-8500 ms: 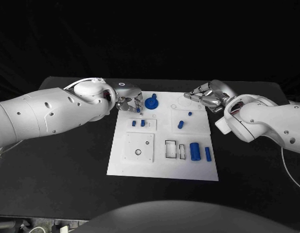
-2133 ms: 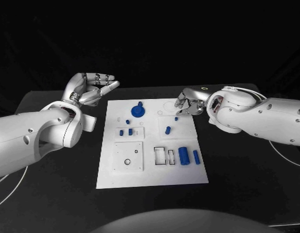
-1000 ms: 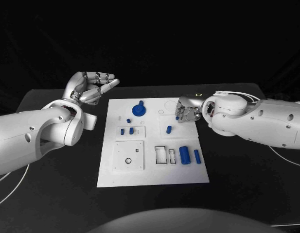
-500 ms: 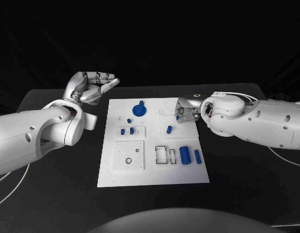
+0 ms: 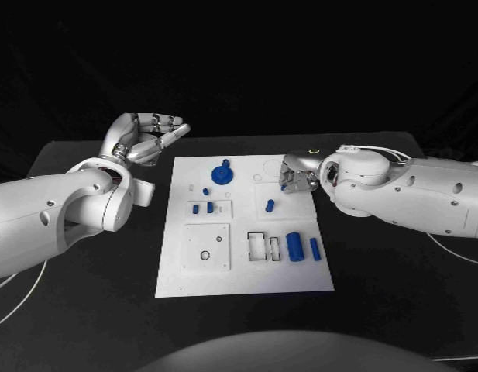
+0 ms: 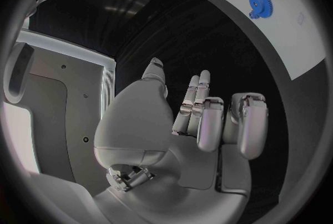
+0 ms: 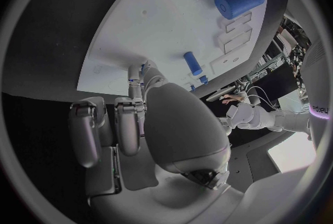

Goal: Assemble the parts on the task board

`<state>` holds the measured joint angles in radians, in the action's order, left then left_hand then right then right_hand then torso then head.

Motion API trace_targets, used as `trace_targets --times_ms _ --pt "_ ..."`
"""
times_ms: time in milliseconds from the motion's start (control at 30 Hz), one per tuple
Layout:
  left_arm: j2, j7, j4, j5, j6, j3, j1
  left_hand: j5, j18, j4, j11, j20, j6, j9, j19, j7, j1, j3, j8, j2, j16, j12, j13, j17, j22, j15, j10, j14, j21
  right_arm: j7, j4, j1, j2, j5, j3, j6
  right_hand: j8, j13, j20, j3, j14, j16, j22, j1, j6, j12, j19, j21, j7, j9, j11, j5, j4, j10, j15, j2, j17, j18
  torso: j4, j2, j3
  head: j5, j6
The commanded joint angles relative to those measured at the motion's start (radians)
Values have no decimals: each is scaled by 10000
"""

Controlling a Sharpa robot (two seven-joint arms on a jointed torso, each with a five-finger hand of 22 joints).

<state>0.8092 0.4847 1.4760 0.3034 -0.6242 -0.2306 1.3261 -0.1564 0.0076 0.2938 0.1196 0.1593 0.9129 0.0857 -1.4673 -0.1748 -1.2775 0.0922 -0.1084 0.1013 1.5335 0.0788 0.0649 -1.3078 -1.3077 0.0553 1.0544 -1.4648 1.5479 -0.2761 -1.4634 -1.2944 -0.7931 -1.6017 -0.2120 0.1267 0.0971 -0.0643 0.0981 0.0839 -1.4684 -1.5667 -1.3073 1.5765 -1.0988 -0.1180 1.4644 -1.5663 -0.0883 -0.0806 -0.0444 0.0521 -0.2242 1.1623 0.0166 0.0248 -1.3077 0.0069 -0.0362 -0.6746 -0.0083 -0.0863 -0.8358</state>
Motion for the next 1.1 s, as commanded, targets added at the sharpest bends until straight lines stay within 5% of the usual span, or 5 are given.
trace_targets --times_ms 33,467,1100 --pt "-3 88 35 -50 28 7 3 61 -13 16 0 -10 87 -17 -832 -2 12 -57 59 -128 61 -46 -1 -1951 -2548 -35 74 -780 9 -135 -12 27 13 -199 -12 -243 88 18 -93 122 -1024 -41 -2635 169 -175 43 1063 -45 16 -48 16 -37 45 156 92 55 -2631 -69 4 1 1 1 -11" --pt "-13 105 21 -54 28 8 3 64 -15 14 -1 -11 91 -17 -839 0 6 -72 61 -172 65 -48 -1 -1957 -2551 -36 77 -783 17 -175 -16 42 11 -226 -12 -17 146 31 -130 277 -1024 -41 -2635 242 -380 112 1063 -45 12 -85 29 -29 84 425 117 160 -2631 -69 -3 11 -4 3 -2" --pt "-36 103 -64 -72 60 7 3 65 -13 13 -1 -11 92 -17 -834 0 5 -73 62 -179 62 -49 -1 -1952 -2549 -36 77 -781 11 61 -364 38 -263 100 -4 1334 115 42 -122 322 -1024 -41 -2635 194 -396 245 1063 -45 -46 -87 -34 -30 71 491 83 124 -2631 -69 0 -6 4 45 41"
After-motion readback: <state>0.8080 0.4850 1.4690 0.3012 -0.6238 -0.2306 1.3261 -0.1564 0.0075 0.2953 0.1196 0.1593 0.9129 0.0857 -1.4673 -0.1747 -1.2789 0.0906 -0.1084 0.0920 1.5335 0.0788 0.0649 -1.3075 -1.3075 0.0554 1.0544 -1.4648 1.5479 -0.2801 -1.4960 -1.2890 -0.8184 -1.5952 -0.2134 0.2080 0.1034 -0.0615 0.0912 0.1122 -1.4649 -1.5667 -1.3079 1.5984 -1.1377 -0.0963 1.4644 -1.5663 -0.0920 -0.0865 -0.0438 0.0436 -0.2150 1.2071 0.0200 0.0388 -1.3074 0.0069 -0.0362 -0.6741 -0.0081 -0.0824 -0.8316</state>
